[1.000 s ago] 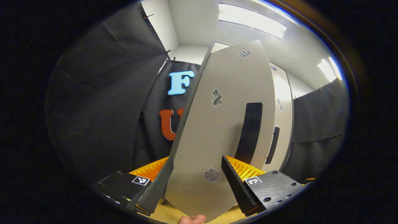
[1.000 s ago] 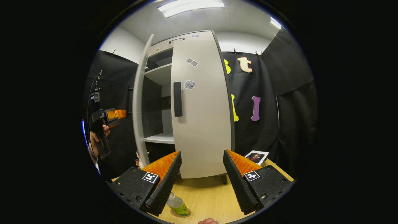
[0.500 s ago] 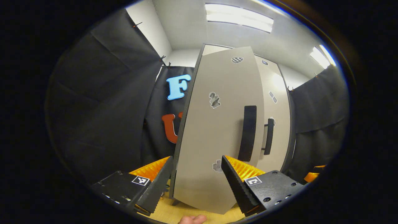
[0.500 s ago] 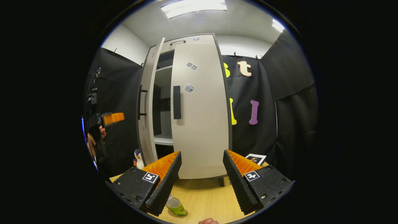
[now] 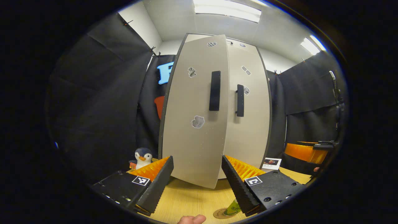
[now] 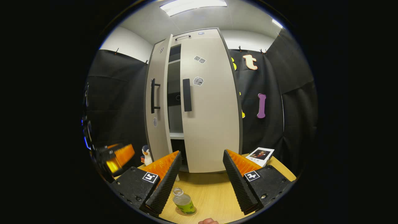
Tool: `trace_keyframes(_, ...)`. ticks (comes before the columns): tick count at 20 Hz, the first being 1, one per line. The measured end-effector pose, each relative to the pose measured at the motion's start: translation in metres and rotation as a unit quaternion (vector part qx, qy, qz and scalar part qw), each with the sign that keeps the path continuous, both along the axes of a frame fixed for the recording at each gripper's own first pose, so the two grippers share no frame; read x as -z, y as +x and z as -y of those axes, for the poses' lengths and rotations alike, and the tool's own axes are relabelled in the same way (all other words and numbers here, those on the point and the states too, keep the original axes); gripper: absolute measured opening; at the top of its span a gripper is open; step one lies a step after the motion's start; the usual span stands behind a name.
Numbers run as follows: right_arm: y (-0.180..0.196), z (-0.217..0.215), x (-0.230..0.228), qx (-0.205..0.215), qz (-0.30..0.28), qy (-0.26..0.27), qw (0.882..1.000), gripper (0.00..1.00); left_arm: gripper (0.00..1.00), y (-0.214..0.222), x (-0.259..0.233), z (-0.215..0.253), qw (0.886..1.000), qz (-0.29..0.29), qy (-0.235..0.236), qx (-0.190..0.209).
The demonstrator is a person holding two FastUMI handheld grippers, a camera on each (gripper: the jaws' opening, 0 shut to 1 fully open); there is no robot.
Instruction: Grasp the bottle in the cabinet with the left hand and place it on the coaster, then close the right door with the right hand and the left door with the left hand.
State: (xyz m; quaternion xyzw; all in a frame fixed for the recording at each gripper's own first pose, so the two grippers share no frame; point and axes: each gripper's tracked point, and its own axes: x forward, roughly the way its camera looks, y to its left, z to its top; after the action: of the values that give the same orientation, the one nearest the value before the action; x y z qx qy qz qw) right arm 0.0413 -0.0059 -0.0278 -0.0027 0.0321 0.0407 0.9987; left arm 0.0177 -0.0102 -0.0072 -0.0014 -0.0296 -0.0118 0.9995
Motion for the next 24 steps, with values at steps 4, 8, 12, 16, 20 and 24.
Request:
trace_keyframes(4, -0.007, -0.013, 0.008, -0.023, -0.02, -0.017, 0.999, 0.83, 0.95, -0.007, 0.007, 0.012, 1.0, 0.0, 0.012, 0.011)
trace_keyframes(8, -0.006, -0.021, 0.004, -0.031, -0.021, -0.011, 0.999, 0.83, 0.95, -0.01, 0.005, 0.013, 1.0, 0.0, 0.013, 0.01)
trace_keyframes(12, -0.007, -0.022, -0.01, -0.035, -0.003, -0.017, 0.999, 0.83, 0.95, -0.01, 0.005, 0.013, 1.0, 0.0, 0.012, 0.008)
trace_keyframes(16, -0.008, -0.021, -0.006, -0.034, -0.009, -0.004, 0.999, 0.83, 0.95, -0.011, 0.005, 0.014, 1.0, -0.002, 0.013, 0.009)
trace_keyframes(20, -0.009, -0.021, -0.007, -0.031, -0.009, 0.004, 0.999, 0.83, 0.95, -0.011, 0.006, 0.012, 1.0, -0.005, 0.009, 0.009)
trace_keyframes(24, -0.01, -0.022, -0.004, -0.032, -0.013, 0.004, 0.999, 0.83, 0.95, -0.011, 0.01, 0.011, 1.0, -0.013, 0.008, 0.007)
